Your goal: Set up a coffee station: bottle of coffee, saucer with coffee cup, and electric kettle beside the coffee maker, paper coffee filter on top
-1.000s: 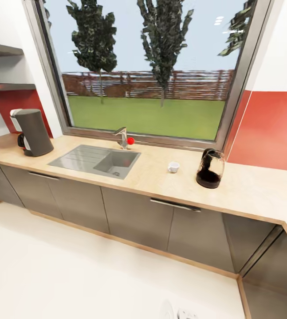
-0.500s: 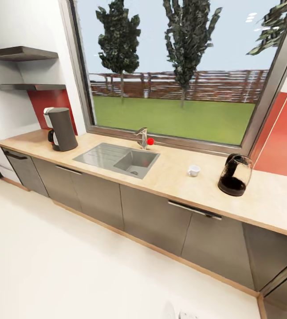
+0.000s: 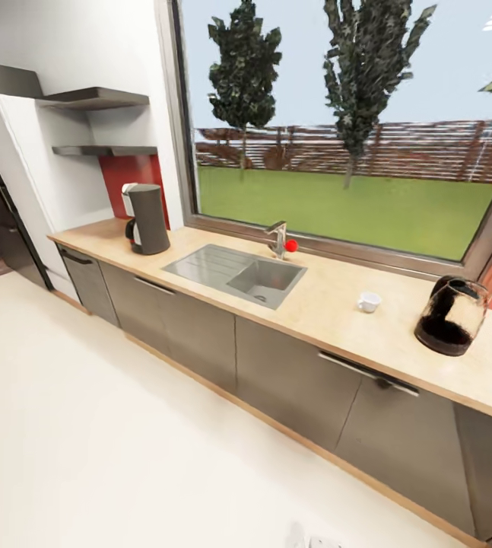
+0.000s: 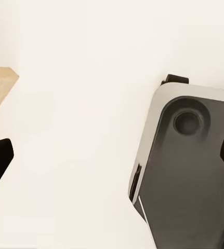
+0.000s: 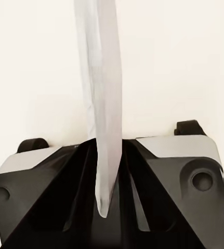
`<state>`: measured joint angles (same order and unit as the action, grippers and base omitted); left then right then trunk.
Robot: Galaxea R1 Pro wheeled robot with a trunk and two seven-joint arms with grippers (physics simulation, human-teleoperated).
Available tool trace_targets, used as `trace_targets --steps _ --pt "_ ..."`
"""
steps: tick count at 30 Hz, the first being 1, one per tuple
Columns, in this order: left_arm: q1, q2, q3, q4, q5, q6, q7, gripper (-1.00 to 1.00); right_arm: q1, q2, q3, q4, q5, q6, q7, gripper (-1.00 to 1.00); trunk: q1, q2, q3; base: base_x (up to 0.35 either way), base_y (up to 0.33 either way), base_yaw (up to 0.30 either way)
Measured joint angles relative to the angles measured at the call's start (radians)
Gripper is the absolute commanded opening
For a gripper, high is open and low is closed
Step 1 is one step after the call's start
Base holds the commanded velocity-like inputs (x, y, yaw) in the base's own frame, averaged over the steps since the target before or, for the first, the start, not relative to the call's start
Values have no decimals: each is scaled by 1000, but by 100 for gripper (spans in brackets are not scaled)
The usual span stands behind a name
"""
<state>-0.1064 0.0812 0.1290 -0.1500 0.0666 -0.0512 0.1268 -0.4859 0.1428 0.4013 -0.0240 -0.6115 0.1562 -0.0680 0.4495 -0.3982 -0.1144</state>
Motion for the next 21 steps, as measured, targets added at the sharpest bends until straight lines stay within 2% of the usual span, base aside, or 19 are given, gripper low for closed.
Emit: trace_targets --steps 8,17,21 --pt "0 -1 0 0 0 0 0 100 5 0 0 0 0 0 0 -100 0 0 10 0 0 160" --pt "0 -1 0 1 0 0 0 100 8 0 0 0 0 0 1 -100 0 0 23 2 0 18" --pt "0 0 0 1 0 0 0 100 8 0 0 0 0 0 1 -100 0 0 30 163 50 2"
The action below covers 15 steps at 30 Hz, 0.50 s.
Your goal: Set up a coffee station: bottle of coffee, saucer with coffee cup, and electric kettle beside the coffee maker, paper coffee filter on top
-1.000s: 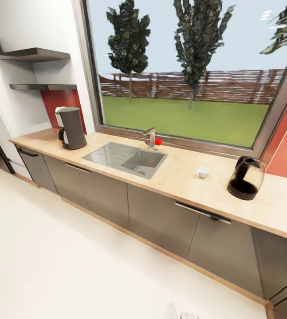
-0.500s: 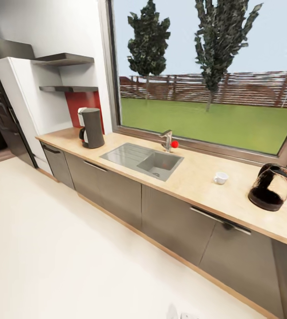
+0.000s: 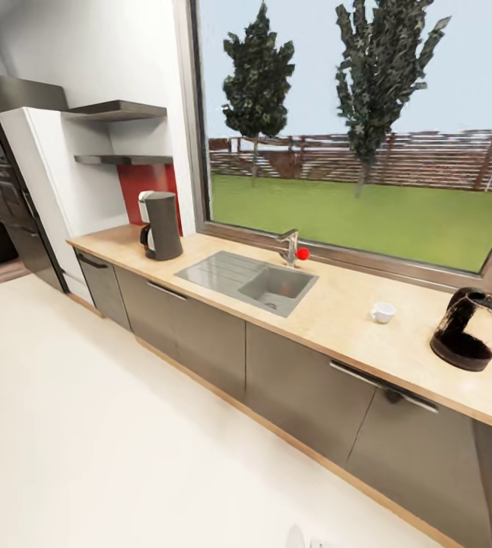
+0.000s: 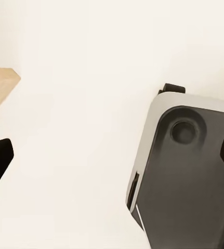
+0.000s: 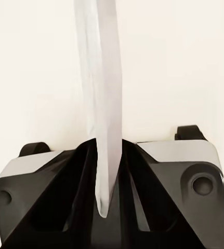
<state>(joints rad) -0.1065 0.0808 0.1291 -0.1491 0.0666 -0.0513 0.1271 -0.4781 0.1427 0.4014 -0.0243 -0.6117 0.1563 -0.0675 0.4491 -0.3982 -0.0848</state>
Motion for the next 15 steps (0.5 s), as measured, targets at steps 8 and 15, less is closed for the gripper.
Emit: trace_targets --steps 8,15 --pt "0 0 1 -1 1 0 0 100 0 -5 -2 -3 -6 2 4 -100 0 0 4 275 157 3" --pt "0 1 1 0 1 0 0 100 0 -4 0 -3 -2 2 8 -100 0 0 4 219 241 80"
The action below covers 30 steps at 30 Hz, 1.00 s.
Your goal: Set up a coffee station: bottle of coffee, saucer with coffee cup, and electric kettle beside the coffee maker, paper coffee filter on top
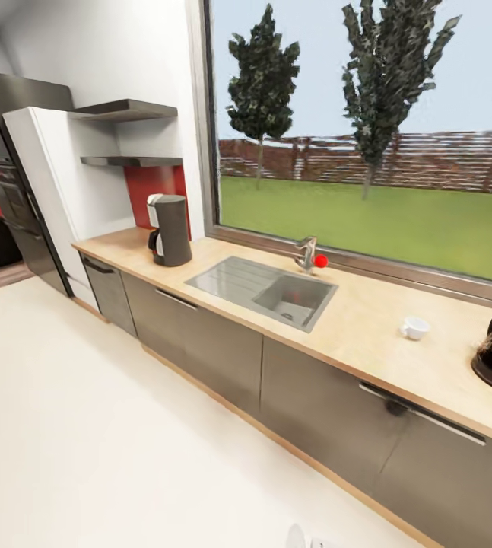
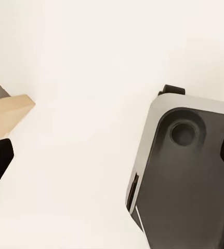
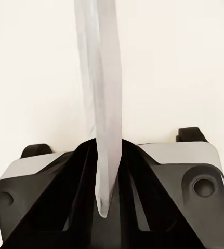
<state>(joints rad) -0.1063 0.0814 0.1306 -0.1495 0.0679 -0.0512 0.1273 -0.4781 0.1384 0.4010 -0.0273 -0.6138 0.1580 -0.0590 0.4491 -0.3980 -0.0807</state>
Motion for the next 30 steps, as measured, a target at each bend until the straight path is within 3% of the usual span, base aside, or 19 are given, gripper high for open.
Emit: trace_targets --steps 7,30 --pt "0 -1 0 0 0 0 0 100 0 2 2 0 1 0 2 -100 0 0 0 277 192 256" --pt "3 -1 -1 1 -1 -2 -1 100 0 4 2 0 2 0 3 -100 0 0 0 336 28 275"
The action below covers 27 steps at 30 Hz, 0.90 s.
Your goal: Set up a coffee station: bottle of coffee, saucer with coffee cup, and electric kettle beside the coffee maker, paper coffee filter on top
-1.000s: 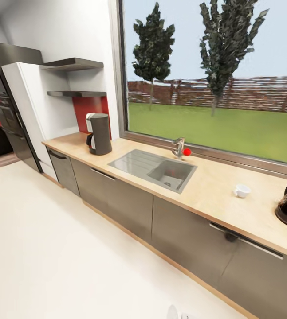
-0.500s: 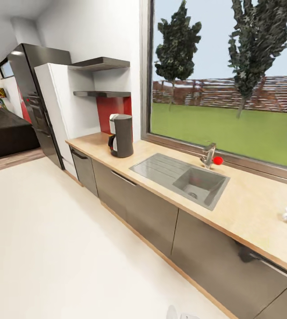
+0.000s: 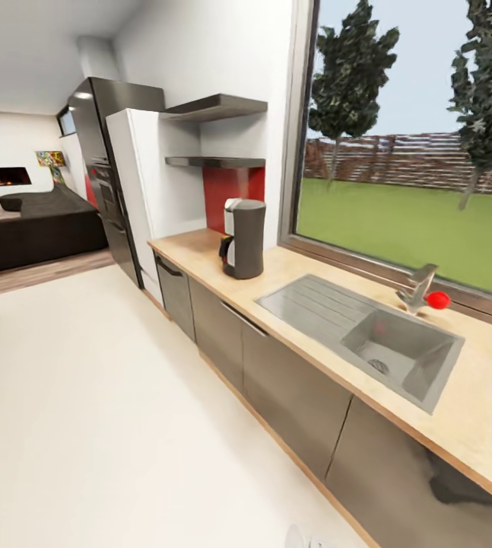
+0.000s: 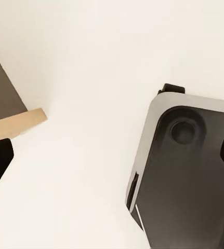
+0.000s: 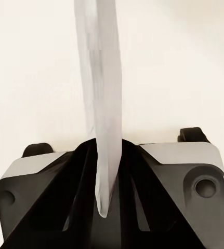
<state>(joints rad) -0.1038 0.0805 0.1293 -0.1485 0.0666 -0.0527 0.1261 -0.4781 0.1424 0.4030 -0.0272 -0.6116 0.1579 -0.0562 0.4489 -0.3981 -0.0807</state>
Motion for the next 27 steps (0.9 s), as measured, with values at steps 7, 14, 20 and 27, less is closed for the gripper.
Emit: trace_targets --steps 7,14,20,27 --pt "0 0 0 0 0 0 0 100 0 0 0 0 0 0 0 -100 0 0 0 306 203 275" --pt "0 -1 0 0 0 0 0 100 0 0 0 0 0 0 1 -100 0 0 0 274 239 275" --pt "0 -1 0 0 0 0 0 100 0 0 0 0 0 0 1 -100 0 0 0 288 208 275" --pt "0 -1 0 0 0 0 0 100 0 0 0 0 0 0 1 -100 0 0 0 306 166 253"
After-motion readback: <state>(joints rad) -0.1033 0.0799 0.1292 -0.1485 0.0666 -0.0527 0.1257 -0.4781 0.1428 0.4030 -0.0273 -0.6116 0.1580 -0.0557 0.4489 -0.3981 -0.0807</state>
